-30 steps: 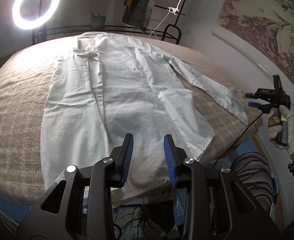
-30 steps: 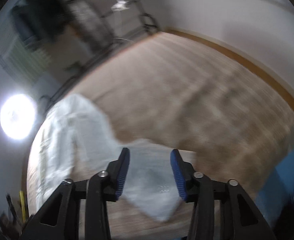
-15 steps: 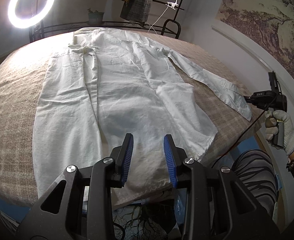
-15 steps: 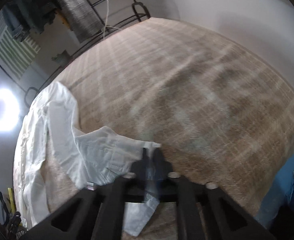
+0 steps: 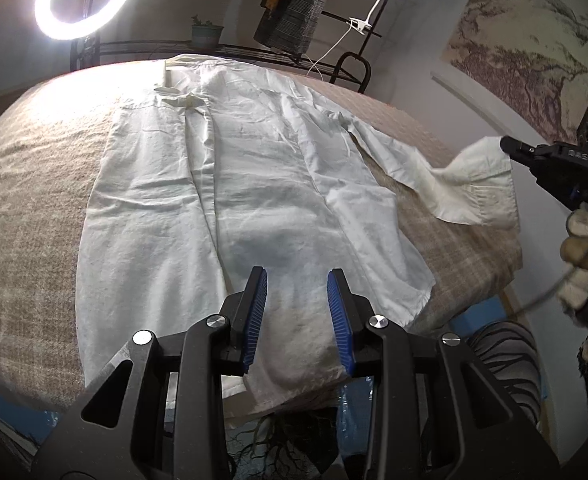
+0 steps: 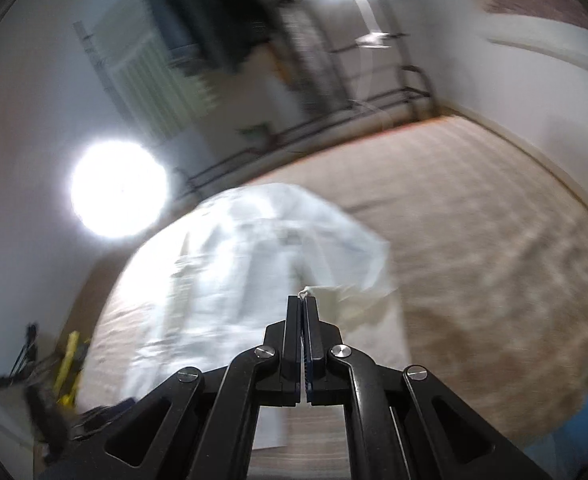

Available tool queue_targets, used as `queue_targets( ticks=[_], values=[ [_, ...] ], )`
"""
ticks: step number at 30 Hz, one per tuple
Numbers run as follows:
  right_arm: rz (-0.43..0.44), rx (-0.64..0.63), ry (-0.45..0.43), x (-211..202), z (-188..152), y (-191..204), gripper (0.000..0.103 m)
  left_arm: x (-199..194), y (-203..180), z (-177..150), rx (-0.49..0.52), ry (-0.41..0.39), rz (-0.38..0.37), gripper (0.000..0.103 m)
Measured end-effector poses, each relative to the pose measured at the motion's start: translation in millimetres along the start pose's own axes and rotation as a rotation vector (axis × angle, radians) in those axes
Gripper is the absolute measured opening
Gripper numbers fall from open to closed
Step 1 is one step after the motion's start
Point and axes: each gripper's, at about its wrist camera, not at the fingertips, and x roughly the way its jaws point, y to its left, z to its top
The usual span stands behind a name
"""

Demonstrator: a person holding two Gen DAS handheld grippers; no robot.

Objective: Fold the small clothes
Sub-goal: 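Grasp the sleeve cuff with the right gripper and lay it over the shirt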

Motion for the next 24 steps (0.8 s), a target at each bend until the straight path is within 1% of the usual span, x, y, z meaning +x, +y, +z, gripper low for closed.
queue_targets(
  ticks=[2,5,6,8,11,12,13,14,15,16,17,19,20,21,22,24],
  values=[
    [0.054,-0.048,0.013,4.2,-4.8,29.0,0.000,-0.5,4.9,1.3,-0.033,0.002,-0.022,0.032],
    [0.145,-0.148,0.084,19.3,-23.6,72.3,0.000,0.3,14.1,3.3,-0.094,0.001,-0.048,0.032],
    [0.159,-0.166,0.106,25.4,-30.2,81.9,0.000,1.1,16.5,3.7,-0.106,0.001,-0.052,0.032],
    [0.187,-0.199,0.180,44.7,-49.4,96.7,0.000,3.1,17.6,3.5,-0.113,0.002,-0.052,0.032],
    [0.220,-0.225,0.281,69.4,-75.2,104.4,0.000,8.7,17.8,2.5,-0.124,0.017,-0.071,0.032],
    [0.246,-0.226,0.326,77.4,-83.4,105.9,0.003,11.7,17.6,2.4,-0.132,0.025,-0.082,0.032],
    [0.263,-0.228,0.357,80.6,-89.1,105.7,0.004,15.1,17.0,2.5,-0.139,0.033,-0.093,0.032],
    [0.277,-0.236,0.382,82.6,-93.4,104.0,0.007,17.7,16.1,2.8,-0.143,0.038,-0.101,0.032],
    [0.282,-0.254,0.395,81.4,-96.9,103.1,0.027,22.6,14.0,3.5,-0.149,0.048,-0.116,0.032],
    [0.280,-0.266,0.397,79.8,-96.7,102.3,0.036,25.5,12.5,3.8,-0.154,0.055,-0.126,0.032],
    [0.282,-0.273,0.392,75.9,-93.8,100.0,0.040,30.8,9.1,4.1,-0.159,0.066,-0.146,0.032],
    [0.301,-0.268,0.379,70.0,-81.2,90.1,0.040,36.9,1.9,4.2,-0.155,0.081,-0.165,0.032],
    [0.297,-0.267,0.368,70.6,-71.6,88.2,0.040,40.8,-3.0,4.8,-0.142,0.091,-0.170,0.037],
    [0.280,-0.266,0.351,70.9,-61.1,84.8,0.042,45.4,-8.2,5.4,-0.124,0.100,-0.163,0.050],
    [0.255,-0.262,0.331,72.3,-47.7,79.9,0.043,48.6,-11.4,6.1,-0.114,0.104,-0.157,0.054],
    [0.210,-0.235,0.299,82.2,-18.8,64.2,0.045,54.0,-15.1,8.3,-0.108,0.101,-0.154,0.054]
  ],
)
